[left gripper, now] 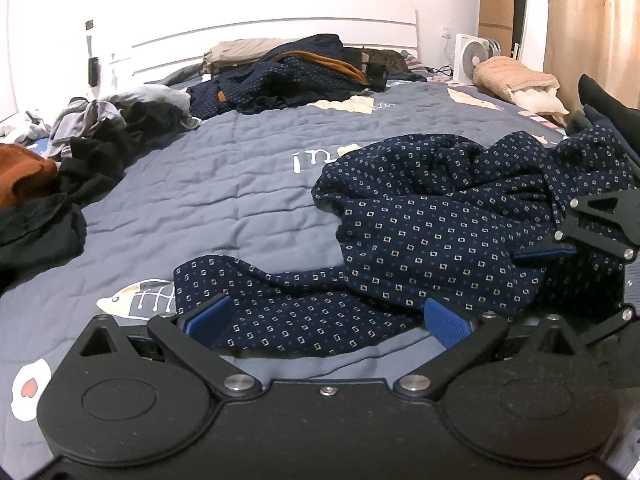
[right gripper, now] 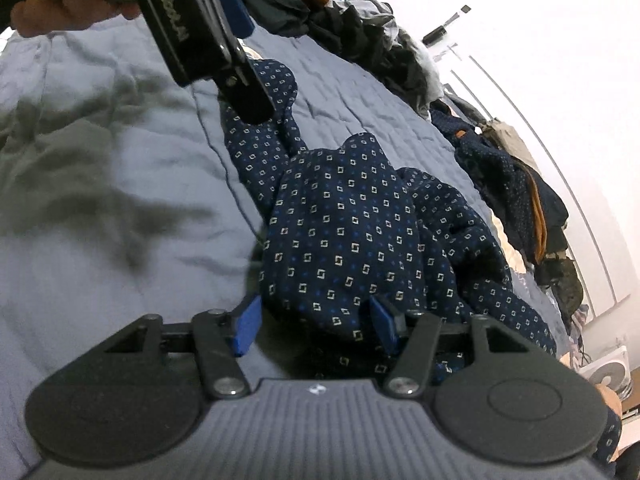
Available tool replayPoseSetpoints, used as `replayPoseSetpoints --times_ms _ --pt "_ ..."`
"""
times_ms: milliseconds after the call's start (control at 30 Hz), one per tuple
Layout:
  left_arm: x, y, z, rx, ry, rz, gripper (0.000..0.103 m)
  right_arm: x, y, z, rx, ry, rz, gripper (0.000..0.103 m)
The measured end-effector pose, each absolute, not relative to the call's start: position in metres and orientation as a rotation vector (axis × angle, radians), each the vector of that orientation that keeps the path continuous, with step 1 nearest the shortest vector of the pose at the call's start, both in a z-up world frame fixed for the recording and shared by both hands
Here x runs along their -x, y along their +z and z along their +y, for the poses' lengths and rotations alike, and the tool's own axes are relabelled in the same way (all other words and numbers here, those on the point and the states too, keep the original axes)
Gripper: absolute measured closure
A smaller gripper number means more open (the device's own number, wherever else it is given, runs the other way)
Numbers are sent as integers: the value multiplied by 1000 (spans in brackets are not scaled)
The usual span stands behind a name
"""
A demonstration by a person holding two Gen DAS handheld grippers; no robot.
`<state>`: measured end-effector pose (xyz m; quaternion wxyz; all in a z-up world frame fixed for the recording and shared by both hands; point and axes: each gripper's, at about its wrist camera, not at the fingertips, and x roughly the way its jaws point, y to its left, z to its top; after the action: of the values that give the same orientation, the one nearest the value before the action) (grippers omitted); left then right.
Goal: Fold clothes
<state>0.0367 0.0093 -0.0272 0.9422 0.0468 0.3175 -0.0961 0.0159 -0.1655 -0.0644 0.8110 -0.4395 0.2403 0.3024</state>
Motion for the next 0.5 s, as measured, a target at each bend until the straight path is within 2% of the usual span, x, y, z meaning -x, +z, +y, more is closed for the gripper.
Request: replayPoseSetpoints --times_ms 67,100,133,233,500 --pt "-36 -26 11 -91 -195 648 0 -20 -62 -167 891 632 533 70" --pt "-36 -26 11 -89 -195 649 0 -23 -60 -168 866 623 539 85" --pt "-36 -26 12 -90 -193 648 0 -25 -56 -169 835 616 543 91" --pt "-35 -26 14 -92 -190 645 0 -30 -44 -174 726 616 560 94" --pt "-35 -24 15 -115 -196 624 0 -41 8 -200 354 623 524 95"
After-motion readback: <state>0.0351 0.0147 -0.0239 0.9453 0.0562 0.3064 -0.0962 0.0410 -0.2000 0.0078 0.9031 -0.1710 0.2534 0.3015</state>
